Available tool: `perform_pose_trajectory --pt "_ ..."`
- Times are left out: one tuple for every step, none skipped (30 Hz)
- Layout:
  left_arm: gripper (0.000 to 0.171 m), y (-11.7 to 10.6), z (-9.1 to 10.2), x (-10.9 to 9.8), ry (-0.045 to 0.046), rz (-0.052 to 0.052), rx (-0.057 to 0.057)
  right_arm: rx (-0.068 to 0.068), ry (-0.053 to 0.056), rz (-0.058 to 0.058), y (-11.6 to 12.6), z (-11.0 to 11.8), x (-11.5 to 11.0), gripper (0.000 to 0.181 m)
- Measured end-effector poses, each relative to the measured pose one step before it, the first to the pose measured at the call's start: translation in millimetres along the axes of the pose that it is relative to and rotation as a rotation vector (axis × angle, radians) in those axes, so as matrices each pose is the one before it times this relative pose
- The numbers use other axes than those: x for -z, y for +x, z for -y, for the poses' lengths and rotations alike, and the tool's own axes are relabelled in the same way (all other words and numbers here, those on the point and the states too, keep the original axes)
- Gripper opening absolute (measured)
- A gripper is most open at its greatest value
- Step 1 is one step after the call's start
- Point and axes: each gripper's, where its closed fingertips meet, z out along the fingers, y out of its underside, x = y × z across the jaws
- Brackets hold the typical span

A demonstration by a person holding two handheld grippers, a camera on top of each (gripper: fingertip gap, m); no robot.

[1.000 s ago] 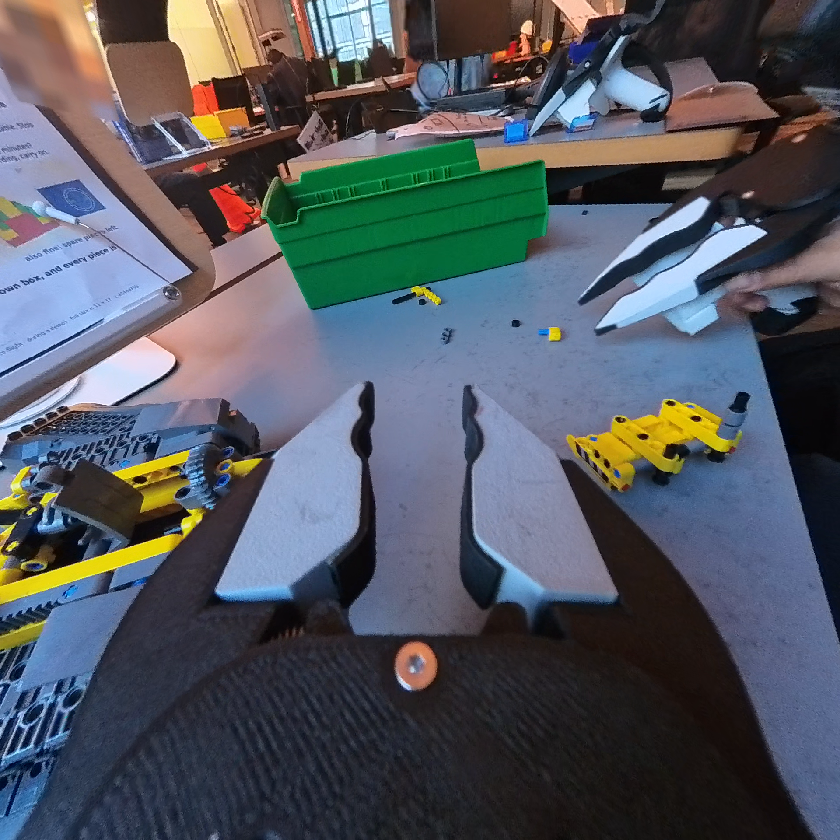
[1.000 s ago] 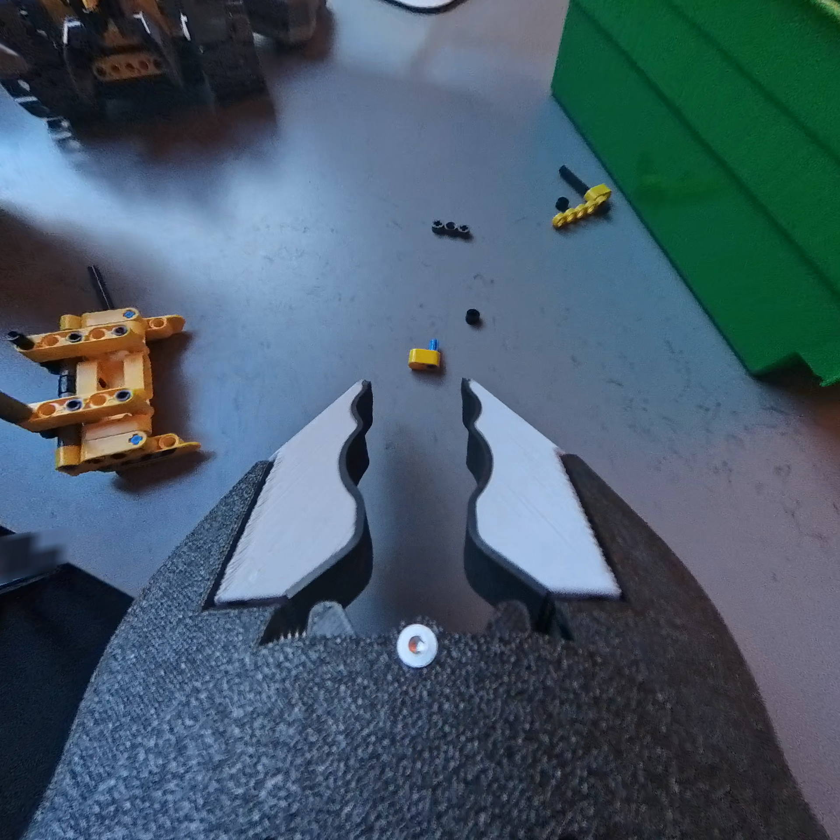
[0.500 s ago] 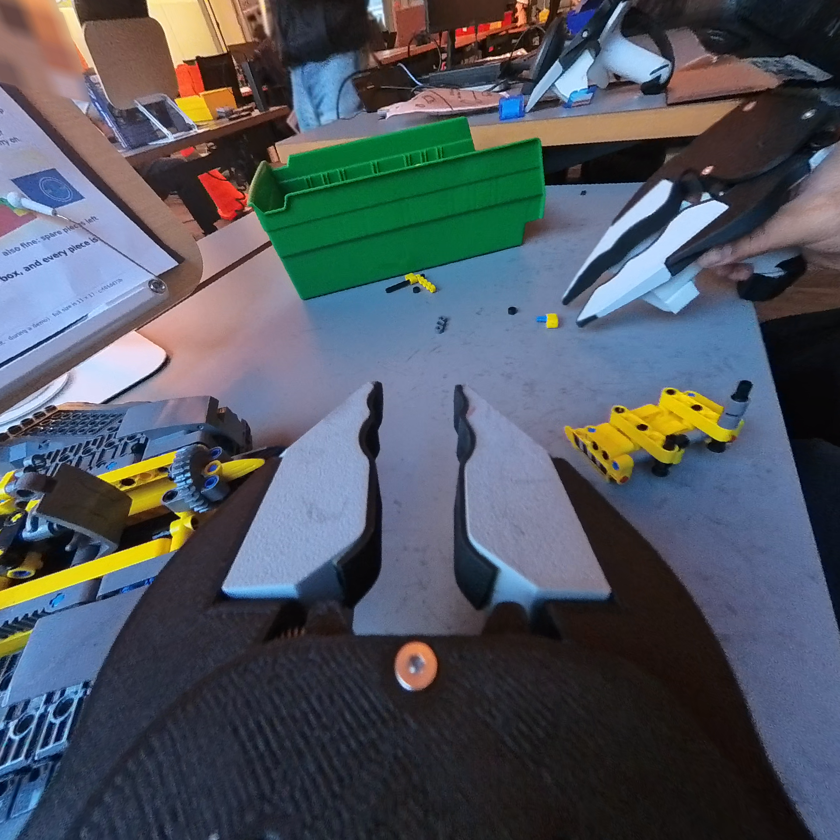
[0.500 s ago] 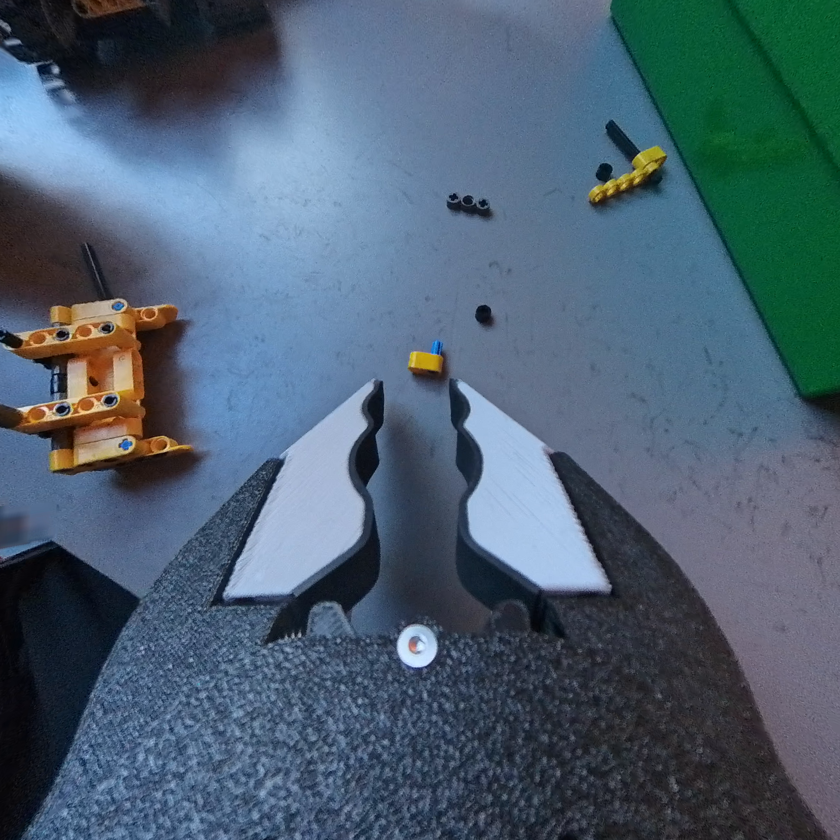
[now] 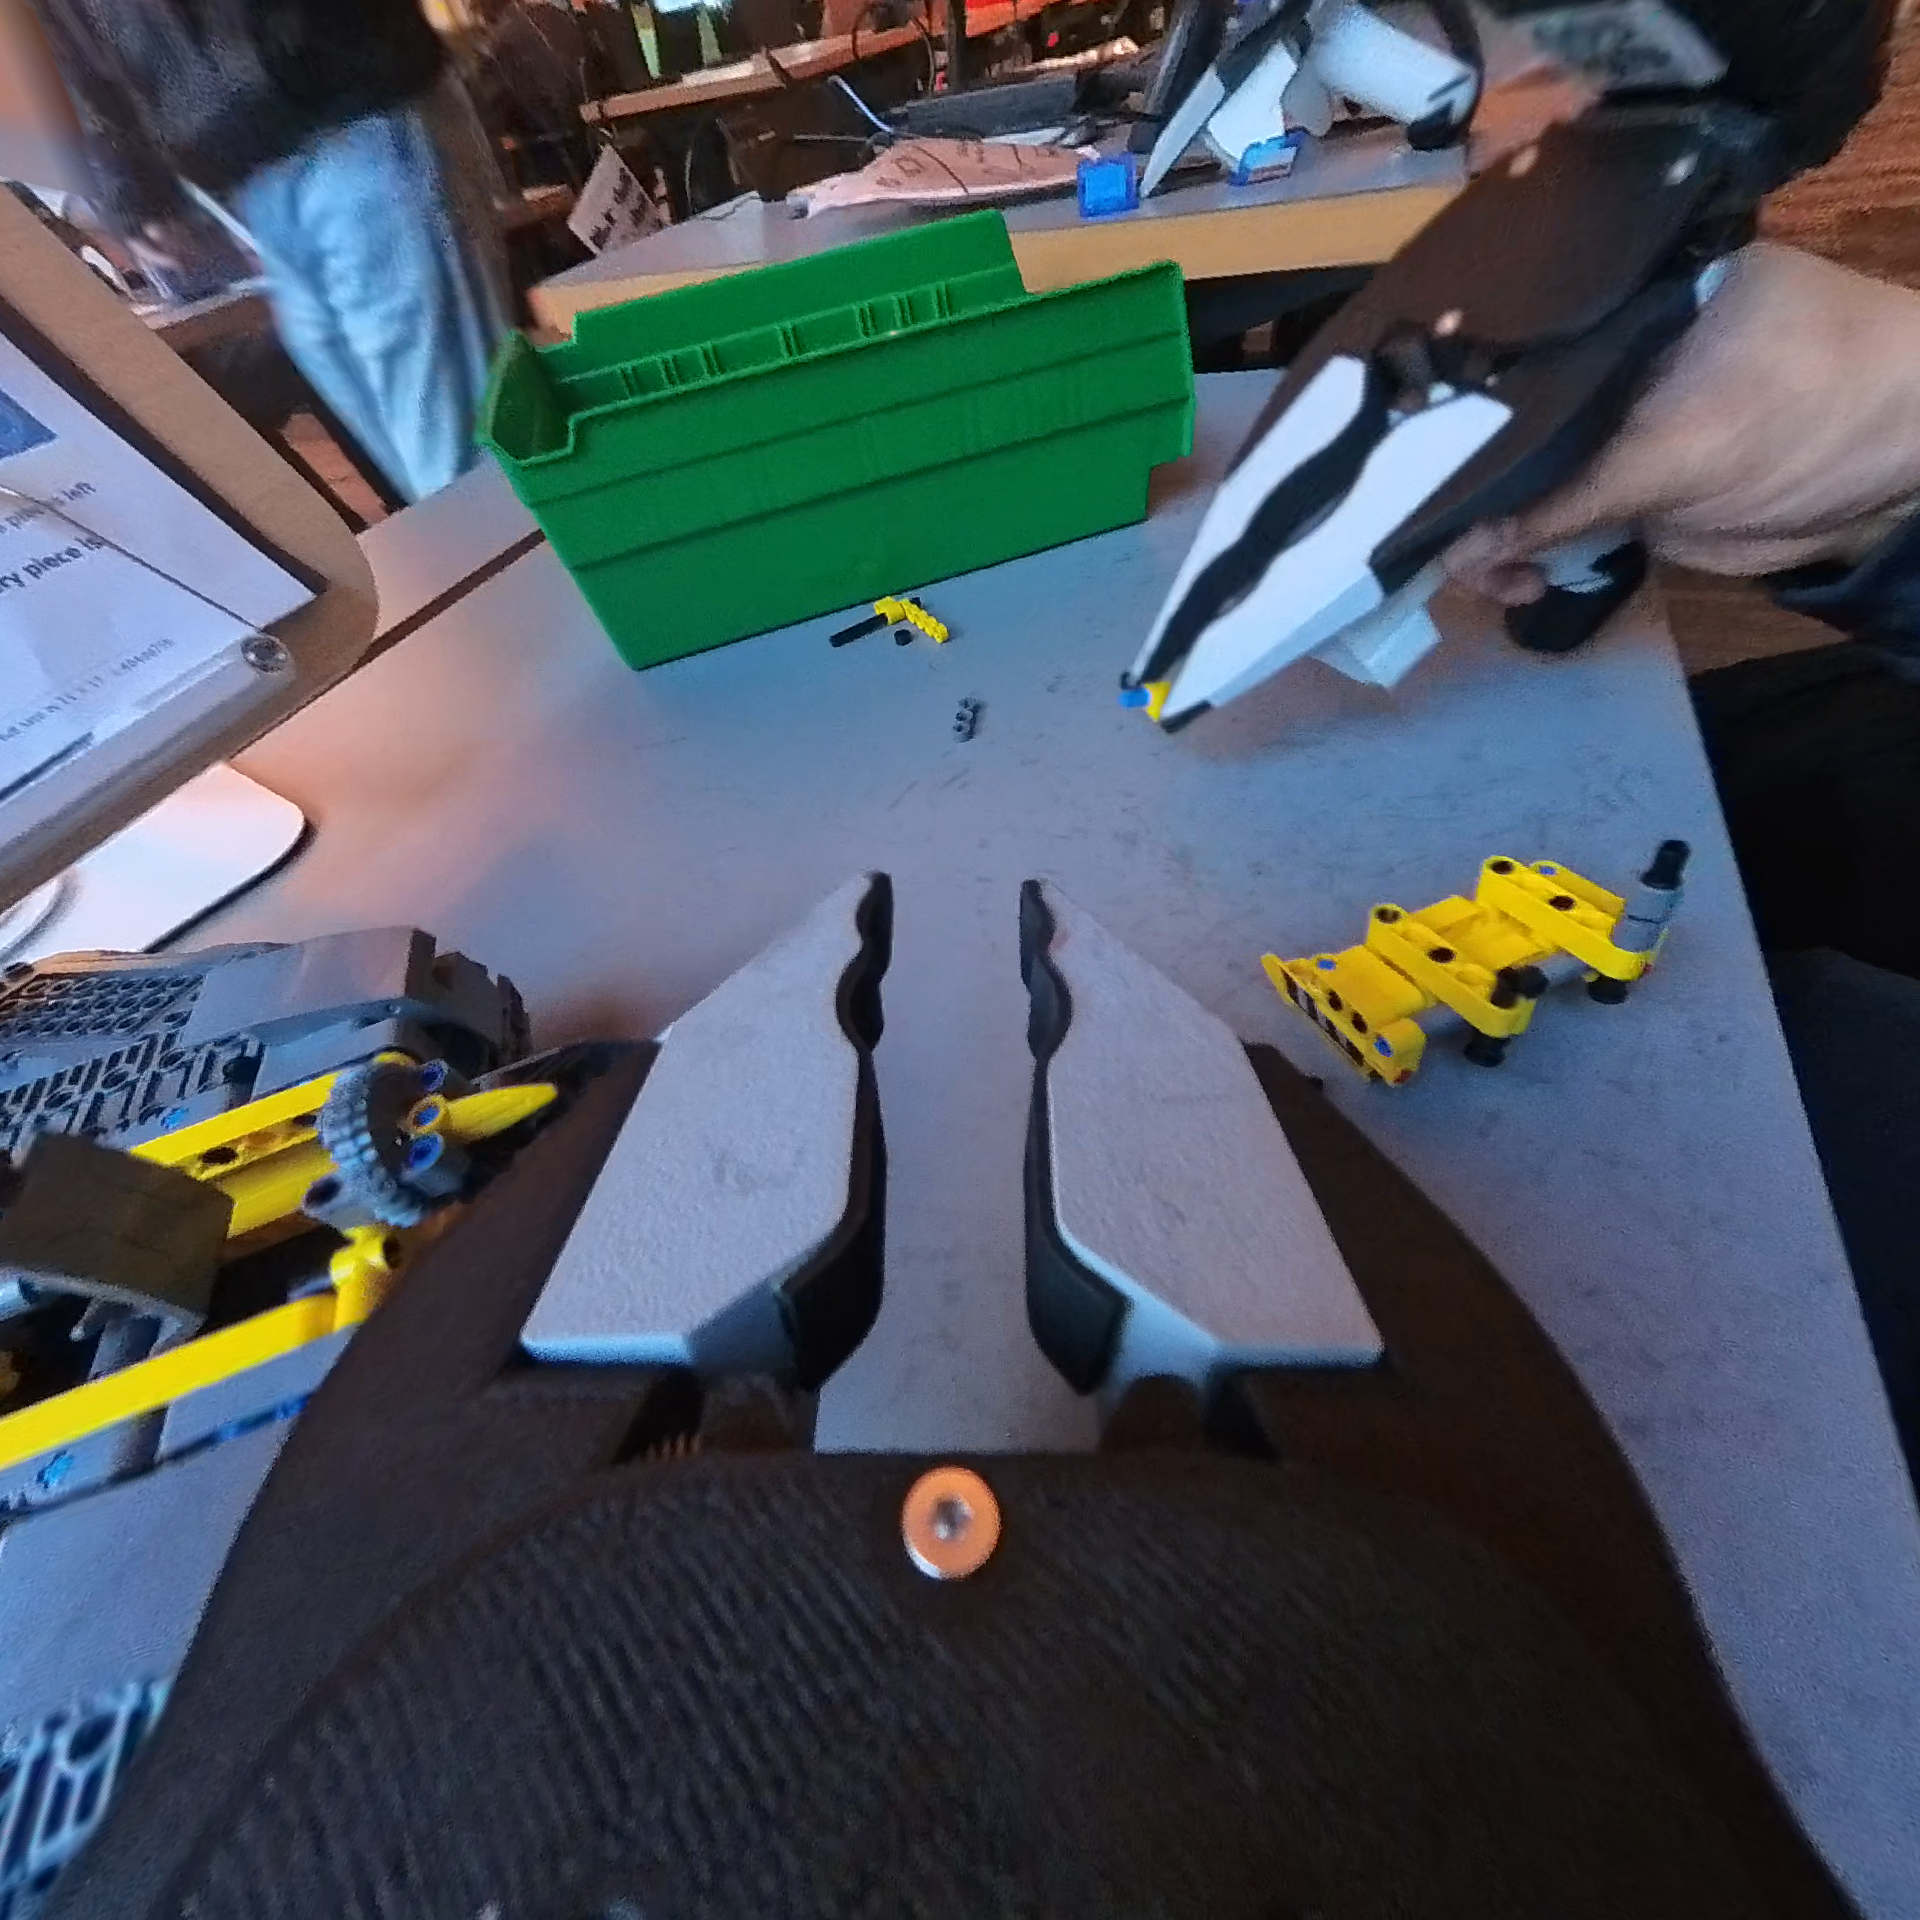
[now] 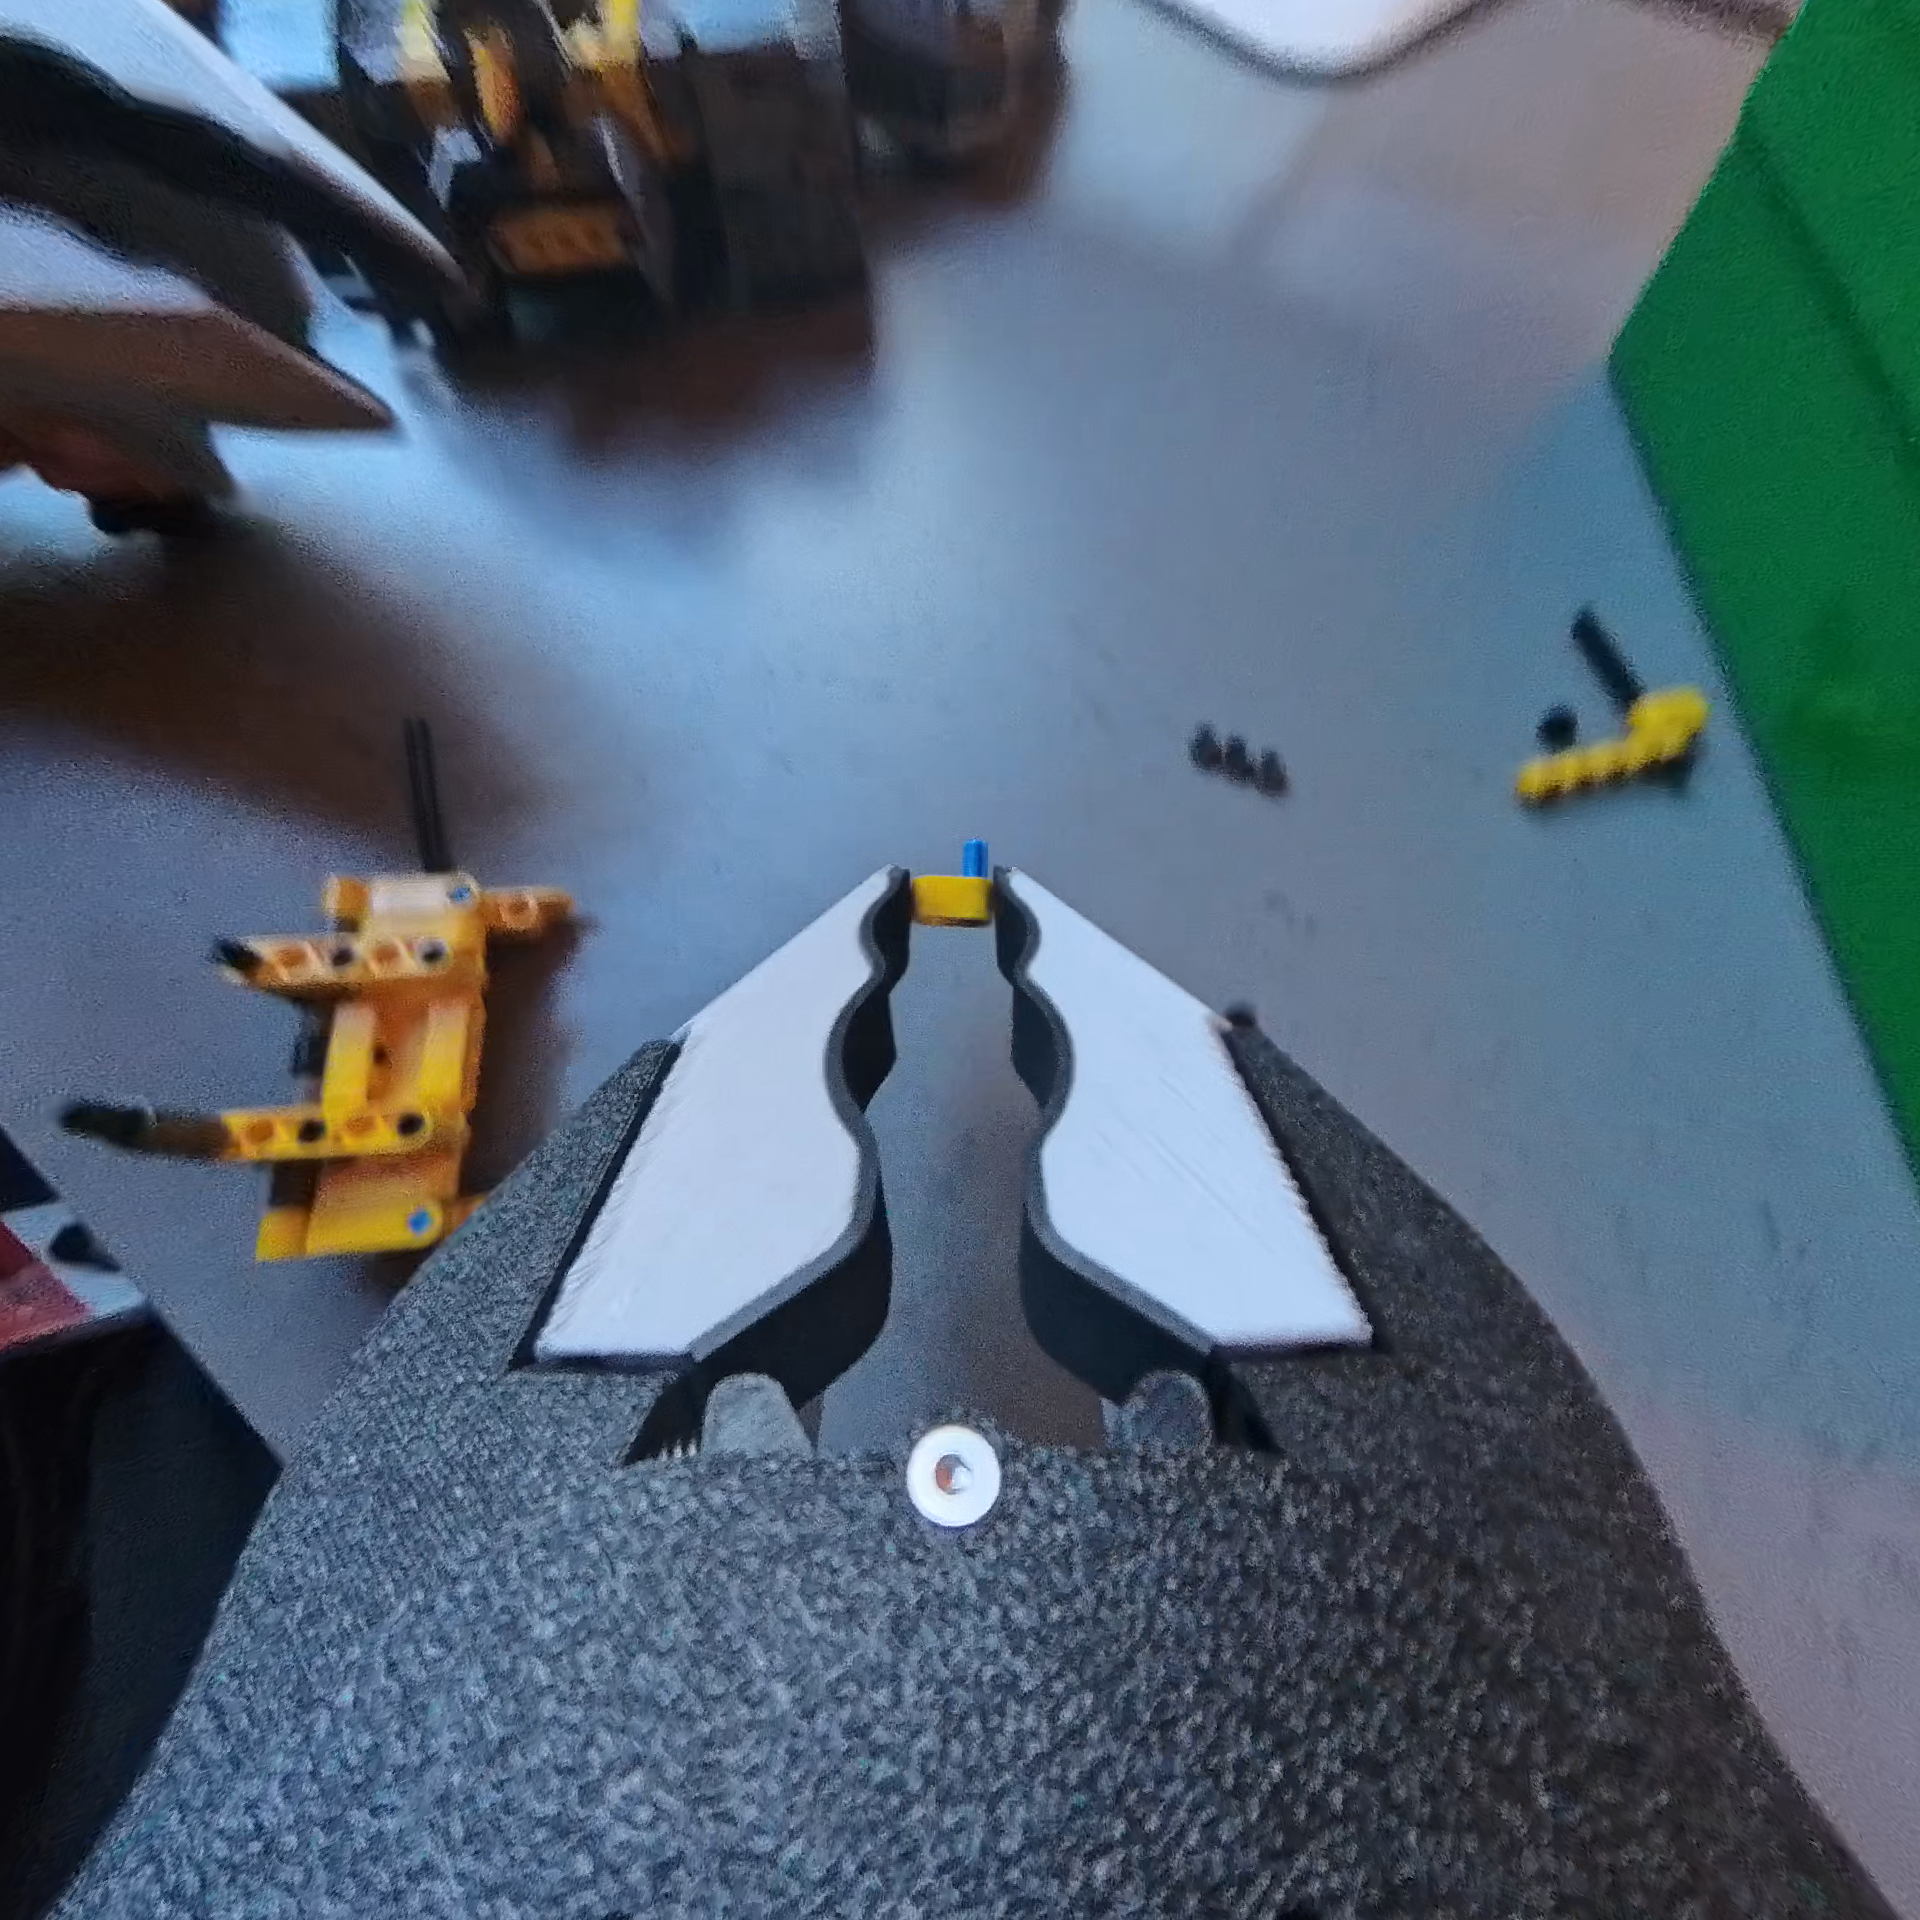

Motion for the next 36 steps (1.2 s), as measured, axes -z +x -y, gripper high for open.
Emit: perform_pose_trajectory --pt "0.023 -1.25 1.22 -3.34 -0.01985 -0.0103 -0.0049 0.0386 0.0433 -0.0001 -1.73 15.66 -1.73 0.013" --pt "0.023 -1.72 2.35 -3.63 -0.02224 -0.0095 -0.0116 0.0464 0.0462 -0.0032 -1.03 16.72 -2.92 0.013" --pt "0.025 -3.41 3.82 -3.74 -0.0186 -0.0014 -0.0183 0.0474 0.0436 -0.0035 0.09 16.15 -5.01 0.013" --pt "0.025 -6.02 5.02 -3.24 -0.0096 0.0128 -0.0205 0.0418 0.0406 -0.0102 2.14 14.64 -6.99 0.013" --pt "0.026 -7.85 5.2 -2.83 -0.0002 0.0216 -0.0107 0.0357 0.0392 -0.016 3.78 13.29 -8.45 0.013" --pt "0.027 -8.12 4.58 -2.46 0.0057 0.0223 0.01 0.0332 0.044 -0.013 3.6 12.59 -9.3 0.013" --pt "0.029 -7.12 2.87 -2.2 0.00634 0.0174 0.0295 0.0289 0.0461 -0.0063 2.97 11.42 -10.04 0.012" --pt "0.033 -5.43 1.09 -1.57 0.00592 0.0096 0.0407 0.023 0.0395 0.0027 2.33 9.43 -10.62 0.012" --pt "0.035 -2.96 -1.0 -0.51 0.00863 -0.0016 0.0394 0.0186 0.0299 0.0126 1.38 7.0 -11.1 0.012" --pt "0.037 -1.46 -3.16 0.58 0.00659 -0.0034 0.0299 0.0183 0.0238 0.0204 0.56 5.14 -10.72 0.012" --pt "0.04 -2.25 -4.19 1.66 -0.00873 0.0082 0.0159 0.0235 0.0228 0.0253 -0.3 3.83 -10.19 0.012" --pt "0.045 -2.54 -3.25 3.04 -0.01783 0.0145 -0.0113 0.0303 0.0184 0.021 0.19 2.08 -9.22 0.012" --pt "0.044 -4.47 -1.64 4.07 -0.00275 0.0249 -0.0339 0.0344 0.0143 0.0089 1.45 0.81 -7.83 0.012" --pt "0.041 -6.8 -0.48 4.23 0.01003 0.0371 -0.0294 0.0348 0.0136 0.0131 0.11 0.21 -6.44 0.012" --pt "0.038 -6.13 0.47 3.46 0.01241 0.0261 -0.0077 0.0305 0.0064 0.022 -1.49 -0.85 -5.47 0.012" --pt "0.038 -3.25 0.67 2.31 0.00127 0.0042 0.0176 0.0205 -0.0103 0.0232 -1.98 -2.94 -4.45 0.012" --pt "0.039 -0.96 1.78 1.51 0.00112 -0.0094 0.0326 0.0114 -0.0168 0.0193 -2.18 -3.21 -2.94 0.012" --pt "0.041 1.3 2.83 1.13 0.00937 -0.0209 0.034 0.006 -0.0019 0.0158 -3.14 -1.11 -1.08 0.012" --pt "0.041 0.91 1.84 0.86 0.00924 -0.0153 0.0265 0.0021 0.0115 0.0154 -4.22 0.69 0.23 0.012" --pt "0.041 -1.58 0.01 0.4 0.00347 0.0015 0.019 0.0035 0.0081 0.0104 -3.91 0.55 0.78 0.012" --pt "0.041 -0.7 -1.41 -0.06 -0.0042 -0.0053 0.0116 0.008 -0.0002 0.0065 -3.19 -0.33 0.67 0.012" --pt "0.042 1.52 -1.28 -0.24 -0.00571 -0.0241 0.0181 0.0128 -0.0029 0.0118 -3.61 -0.5 0.28 0.012" --pt "0.045 2.79 0.39 0.88 -0.00232 -0.0367 0.0277 0.0173 -0.0029 0.0075 -2.59 -0.62 -0.13 0.012" --pt "0.045 1.94 2.64 2.46 0.00272 -0.0336 0.0269 0.018 -0.0077 -0.004 0.05 -1.14 -0.83 0.012" --pt "0.042 2.08 4.65 4.45 0.00769 -0.032 0.0139 0.0124 -0.0132 -0.0088 1.67 -2.22 -1.4 0.012" --pt "0.035 1.79 6.75 5.32 0.02093 -0.0258 -0.0013 0.0006 -0.0113 -0.0079 1.89 -2.49 -1.43 0.012" --pt "0.031 -2.32 8.0 4.77 0.03892 0.0029 -0.0047 -0.0106 -0.0049 -0.0023 1.22 -1.91 -0.99 0.012" --pt "0.03 -7.17 6.89 2.59 0.04092 0.0312 0.0064 -0.013 0.0005 0.0024 0.37 -0.94 -0.23 0.012" --pt "0.03 -6.01 3.03 -0.7 0.01495 0.0178 0.0136 -0.0067 0.0037 -0.0013 0.69 0.0 0.8 0.012" --pt "0.03 -3.07 -1.92 -3.66 -0.02691 -0.0017 0.0216 -0.0022 0.0074 -0.0045 1.13 1.3 1.8 0.012" --pt "0.032 -0.83 -3.84 -4.65 -0.04008 -0.0114 0.0232 -0.0057 0.0142 -0.0064 1.49 2.99 2.53 0.012" --pt "0.031 1.8 -4.42 -4.45 -0.03716 -0.0234 0.0131 -0.0112 0.022 -0.0083 1.85 4.56 2.85 0.012" --pt "0.027 2.12 -4.78 -3.29 -0.02559 -0.0233 0.0115 -0.0124 0.0259 -0.0055 1.19 5.52 3.07 0.012" --pt "0.025 -0.12 -3.59 -1.7 -0.00585 -0.0103 0.0274 -0.0061 0.0242 -0.0038 0.25 5.22 2.83 0.012" --pt "0.025 -1.42 -2.53 0.12 0.01127 -0.0062 0.0344 0.0076 0.0156 -0.0086 -0.31 4.14 2.17 0.012" --pt "0.027 -2.34 -1.92 1.84 0.01713 -0.0026 0.0378 0.0251 0.0065 -0.0115 -0.95 2.98 1.42 0.012"
